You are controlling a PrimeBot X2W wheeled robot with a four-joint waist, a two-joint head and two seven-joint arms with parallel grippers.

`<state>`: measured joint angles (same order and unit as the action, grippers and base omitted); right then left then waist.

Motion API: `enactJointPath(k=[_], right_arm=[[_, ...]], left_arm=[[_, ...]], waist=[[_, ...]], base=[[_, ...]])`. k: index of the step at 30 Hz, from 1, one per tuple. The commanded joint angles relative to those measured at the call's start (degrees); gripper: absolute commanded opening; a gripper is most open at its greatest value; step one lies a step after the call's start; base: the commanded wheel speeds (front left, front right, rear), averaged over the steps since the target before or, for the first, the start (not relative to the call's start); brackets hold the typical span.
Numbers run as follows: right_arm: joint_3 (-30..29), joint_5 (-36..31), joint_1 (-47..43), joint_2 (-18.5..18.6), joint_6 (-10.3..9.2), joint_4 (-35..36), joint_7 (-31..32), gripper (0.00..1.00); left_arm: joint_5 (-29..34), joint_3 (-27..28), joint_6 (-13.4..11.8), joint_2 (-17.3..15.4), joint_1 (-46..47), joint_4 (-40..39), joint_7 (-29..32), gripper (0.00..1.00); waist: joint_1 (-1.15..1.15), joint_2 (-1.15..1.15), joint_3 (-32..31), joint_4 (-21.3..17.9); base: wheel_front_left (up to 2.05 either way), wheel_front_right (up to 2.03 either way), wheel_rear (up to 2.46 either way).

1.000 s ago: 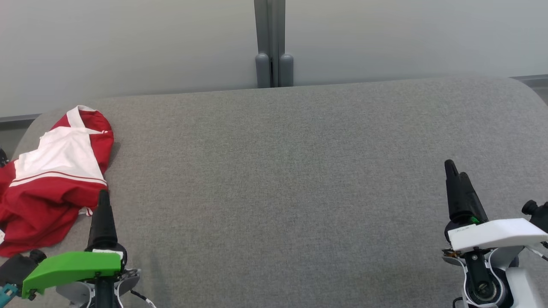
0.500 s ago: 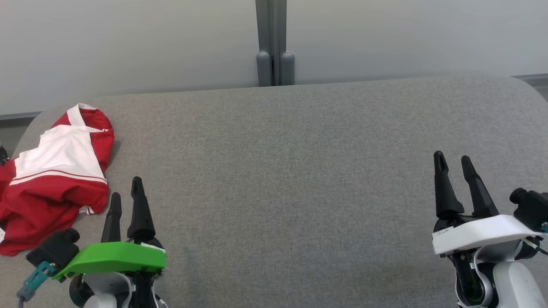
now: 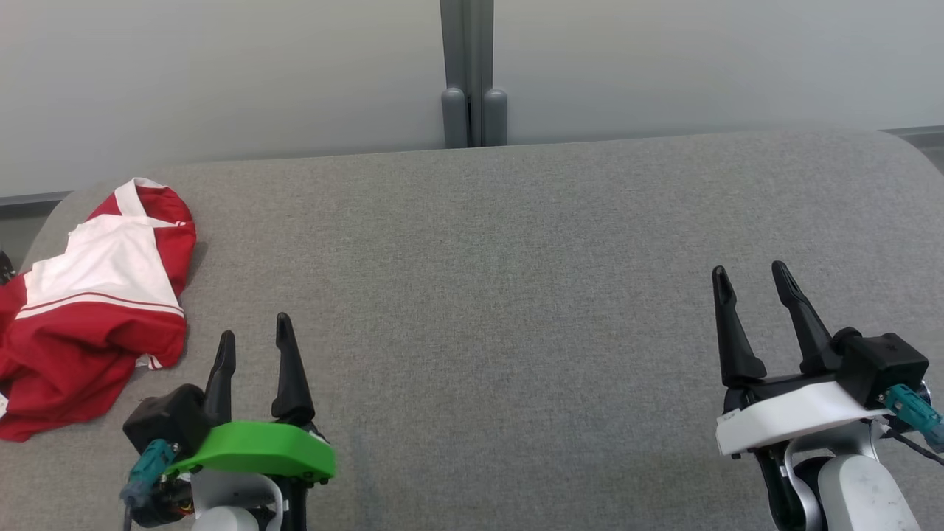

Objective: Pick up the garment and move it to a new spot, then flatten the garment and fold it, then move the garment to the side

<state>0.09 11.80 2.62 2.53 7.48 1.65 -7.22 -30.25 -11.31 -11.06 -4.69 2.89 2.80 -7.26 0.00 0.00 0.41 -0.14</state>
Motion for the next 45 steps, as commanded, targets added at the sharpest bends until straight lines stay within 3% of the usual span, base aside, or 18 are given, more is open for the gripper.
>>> enactJointPath(k=[1, 17, 24, 28, 33, 39, 45], right_arm=[[0.09, -2.24, -0.07, 0.31, 0.01, 0.98, -0.66, 1.0], [1.38, -10.76, -1.45, 0.36, 0.0, 0.55, -3.0, 1.0], [2.11, -12.3, -1.9, 0.38, -0.01, 1.24, -3.88, 1.0], [1.38, -10.62, -2.2, 0.39, 0.0, 1.77, -4.37, 1.0], [0.56, -9.65, -2.67, 0.39, -0.01, 1.57, -5.04, 1.0], [-0.39, -11.18, -3.28, 0.41, -0.01, 0.86, -5.74, 1.0], [-0.89, -12.21, -3.46, 0.41, -0.02, -0.18, -6.32, 1.0]], left_arm=[[2.26, -1.05, -1.16, -1.01, 1.38, -0.41, -0.66, 1.0], [10.64, -11.07, -8.96, -5.28, 3.03, 1.05, -3.03, 1.0], [11.94, -12.37, -10.15, -5.31, 3.05, 0.04, -3.9, 1.0], [11.05, -12.0, -8.71, -4.13, 2.06, -0.69, -4.38, 1.0], [9.33, -9.75, -2.37, -2.07, 0.67, -0.93, -5.02, 1.0], [10.5, -6.72, 3.24, 0.02, -1.13, 0.74, -5.66, 1.0], [13.9, -4.62, 5.63, 1.18, -1.62, 2.5, -6.27, 1.0]], waist=[[0.0, 0.0, -0.01, -0.03], [0.0, 0.0, -0.14, -0.07], [0.0, 0.0, -0.21, -0.03], [0.0, 0.0, -0.31, -0.01], [0.0, 0.0, -0.39, 0.0], [0.0, 0.0, -0.5, -0.08], [0.0, 0.0, -0.69, -0.14]], base=[[0.0, 0.0, 0.0], [0.0, 0.0, 0.0], [0.0, 0.0, 0.0], [0.0, 0.0, 0.0], [0.0, 0.0, 0.0], [0.0, 0.0, 0.0], [0.0, 0.0, 0.0]])
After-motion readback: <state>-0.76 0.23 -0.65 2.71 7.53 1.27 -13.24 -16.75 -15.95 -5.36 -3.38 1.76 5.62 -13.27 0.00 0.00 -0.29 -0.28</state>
